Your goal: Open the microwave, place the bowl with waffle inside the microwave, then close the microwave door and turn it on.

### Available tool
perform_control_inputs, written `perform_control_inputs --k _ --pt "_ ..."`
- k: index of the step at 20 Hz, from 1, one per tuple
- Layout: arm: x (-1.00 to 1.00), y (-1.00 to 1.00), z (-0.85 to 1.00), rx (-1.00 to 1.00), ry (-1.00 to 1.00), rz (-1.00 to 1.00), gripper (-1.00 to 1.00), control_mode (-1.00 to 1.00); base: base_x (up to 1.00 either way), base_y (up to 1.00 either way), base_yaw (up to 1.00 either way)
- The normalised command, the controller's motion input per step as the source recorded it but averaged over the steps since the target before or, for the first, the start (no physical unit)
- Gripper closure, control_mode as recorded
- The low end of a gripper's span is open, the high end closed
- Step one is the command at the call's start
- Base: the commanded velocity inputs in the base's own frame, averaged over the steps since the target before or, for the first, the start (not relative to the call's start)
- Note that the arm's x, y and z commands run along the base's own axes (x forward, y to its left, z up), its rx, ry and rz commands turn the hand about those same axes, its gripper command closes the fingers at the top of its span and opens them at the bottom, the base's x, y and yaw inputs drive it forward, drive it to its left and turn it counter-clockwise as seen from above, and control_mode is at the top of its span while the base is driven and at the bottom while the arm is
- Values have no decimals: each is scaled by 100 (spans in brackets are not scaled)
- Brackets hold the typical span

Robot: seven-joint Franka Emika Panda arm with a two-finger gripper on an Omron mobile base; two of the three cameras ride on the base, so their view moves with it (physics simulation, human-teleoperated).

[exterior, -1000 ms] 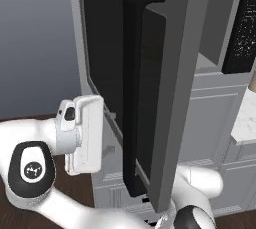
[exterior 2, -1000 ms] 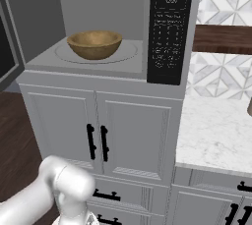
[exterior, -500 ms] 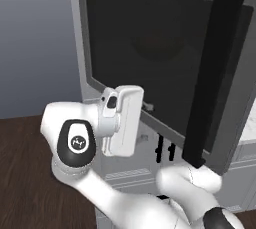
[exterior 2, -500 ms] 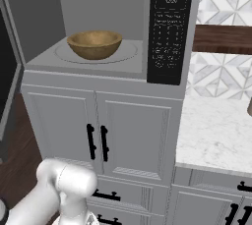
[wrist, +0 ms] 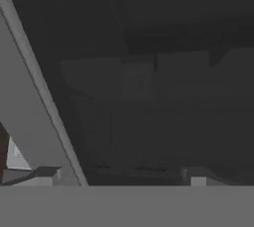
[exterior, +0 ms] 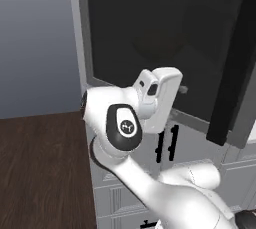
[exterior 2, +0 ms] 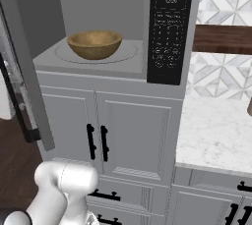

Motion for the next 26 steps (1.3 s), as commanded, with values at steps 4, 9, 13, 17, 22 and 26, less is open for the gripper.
perform_control_inputs --k 4,9,13,17,22,26 --pt "97 -69 16 0 -7 4 -100 -100 0 0 0" --pt "100 -62 0 0 0 7 -100 -100 0 0 0" --pt "100 -55 0 0 0 9 -100 -100 0 0 0" --pt "99 -44 0 0 0 10 -100 -100 0 0 0" --pt "84 -37 0 0 0 11 -100 -100 0 0 0" --pt "60 -24 0 0 0 10 -100 -100 0 0 0"
